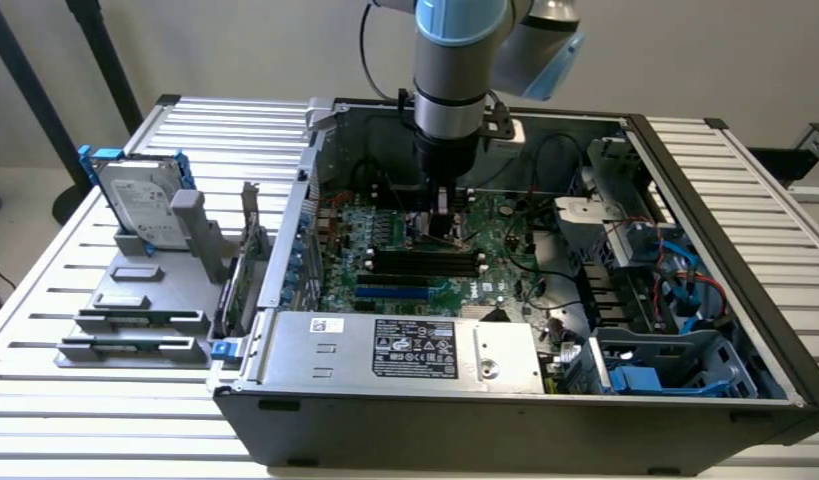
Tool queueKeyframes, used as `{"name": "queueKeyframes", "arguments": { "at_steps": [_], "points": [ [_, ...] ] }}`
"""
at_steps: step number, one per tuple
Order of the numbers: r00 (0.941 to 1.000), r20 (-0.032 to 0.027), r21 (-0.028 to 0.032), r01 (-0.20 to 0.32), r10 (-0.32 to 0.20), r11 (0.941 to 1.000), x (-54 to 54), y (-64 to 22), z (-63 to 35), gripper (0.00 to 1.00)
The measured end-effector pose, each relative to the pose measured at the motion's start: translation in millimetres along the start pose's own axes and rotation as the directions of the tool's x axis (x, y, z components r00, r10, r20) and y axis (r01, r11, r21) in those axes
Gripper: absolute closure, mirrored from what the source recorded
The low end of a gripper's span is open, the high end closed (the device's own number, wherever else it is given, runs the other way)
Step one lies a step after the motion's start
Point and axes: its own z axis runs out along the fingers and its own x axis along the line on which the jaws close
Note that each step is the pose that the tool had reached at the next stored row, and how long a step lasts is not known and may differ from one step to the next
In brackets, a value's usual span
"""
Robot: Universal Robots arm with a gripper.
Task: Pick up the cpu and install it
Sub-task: 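Place the cpu into insertion slot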
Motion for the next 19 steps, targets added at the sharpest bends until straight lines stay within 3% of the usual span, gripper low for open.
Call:
{"name": "queueKeyframes", "arguments": {
  "at_steps": [19],
  "points": [
    [1.0000, 0.0005, -0.0001, 0.000, 0.000, 1.0000, -0.5, -0.4, 4.1, 0.46]
  ]
}}
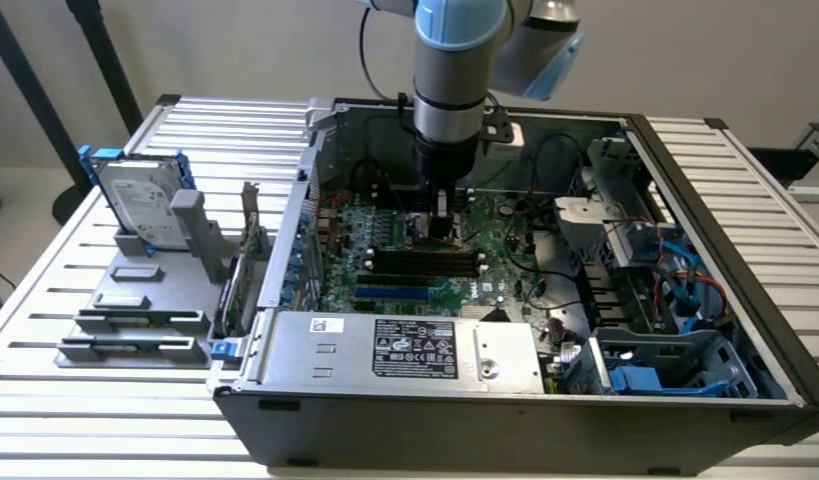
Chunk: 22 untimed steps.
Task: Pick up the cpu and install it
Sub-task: 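Place the cpu into insertion slot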
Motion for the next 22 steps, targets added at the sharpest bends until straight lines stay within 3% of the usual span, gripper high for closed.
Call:
{"name": "queueKeyframes", "arguments": {
  "at_steps": [6, 22],
  "points": [
    [1.0000, 0.0043, -0.0002, 0.000, 0.000, 1.0000, -0.1, 0.0, 1.0, 0.46],
    [1.0000, 0.0089, -0.0004, 0.000, 0.000, 1.0000, 0.0, -0.1, 1.4, 0.44]
  ]
}}
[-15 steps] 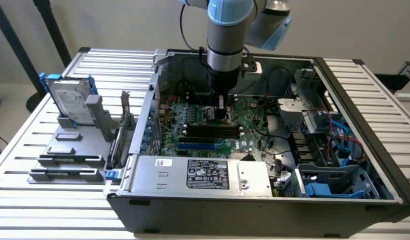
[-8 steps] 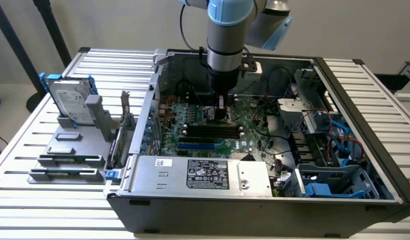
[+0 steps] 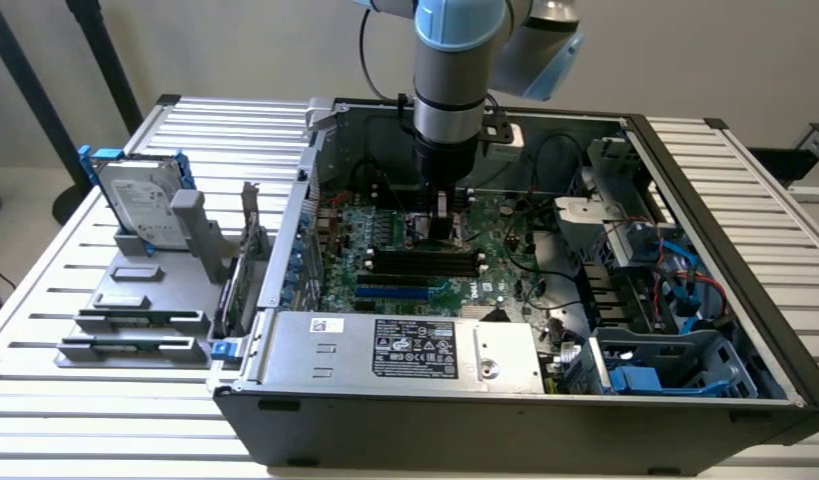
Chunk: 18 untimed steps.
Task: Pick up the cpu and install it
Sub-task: 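Place the cpu into insertion slot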
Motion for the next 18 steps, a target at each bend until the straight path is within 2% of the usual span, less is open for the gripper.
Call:
{"name": "queueKeyframes", "arguments": {
  "at_steps": [1, 2, 9, 14, 18],
  "points": [
    [1.0000, 0.0001, 0.0000, 0.000, 0.000, 1.0000, 0.0, 0.0, 0.0, 0.44],
    [1.0000, 0.0002, 0.0000, 0.000, 0.000, 1.0000, 0.0, 0.0, 0.0, 0.38],
    [1.0000, 0.0003, 0.0001, 0.000, 0.000, 1.0000, 0.1, 0.1, -0.8, 0.38],
    [1.0000, 0.0003, 0.0000, 0.000, 0.000, 1.0000, 0.9, -0.5, -13.0, 0.38],
    [1.0000, 0.0002, 0.0000, 0.000, 0.000, 1.0000, 1.4, -5.1, -21.3, 0.38]
  ]
}}
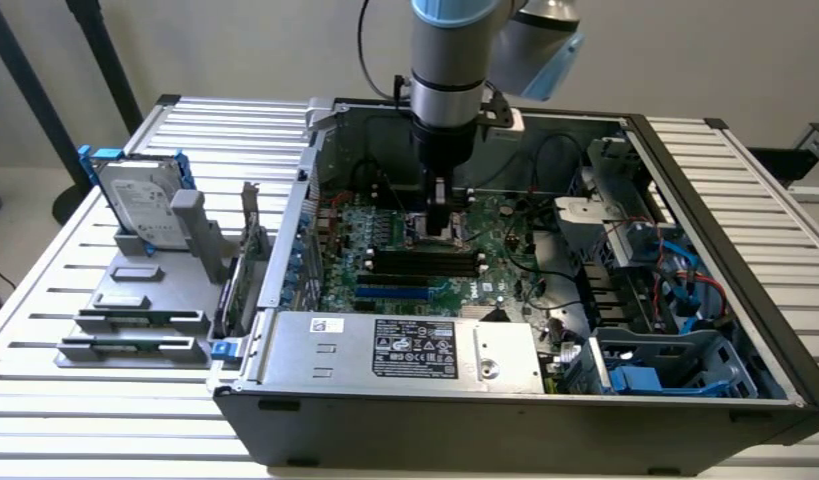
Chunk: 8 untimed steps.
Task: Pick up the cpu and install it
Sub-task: 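Place the cpu into insertion slot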
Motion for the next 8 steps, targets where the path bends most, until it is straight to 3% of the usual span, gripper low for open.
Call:
{"name": "queueKeyframes", "arguments": {
  "at_steps": [5, 7, 8],
  "points": [
    [1.0000, -0.0003, 0.0005, 0.000, 0.000, 1.0000, -0.1, -12.7, -5.0, 0.40],
    [1.0000, 0.0000, 0.0013, 0.000, 0.000, 1.0000, -0.2, -19.0, -6.7, 0.53],
    [1.0000, 0.0000, 0.0019, 0.000, 0.000, 1.0000, -0.2, -22.2, -7.5, 0.53]
  ]
}}
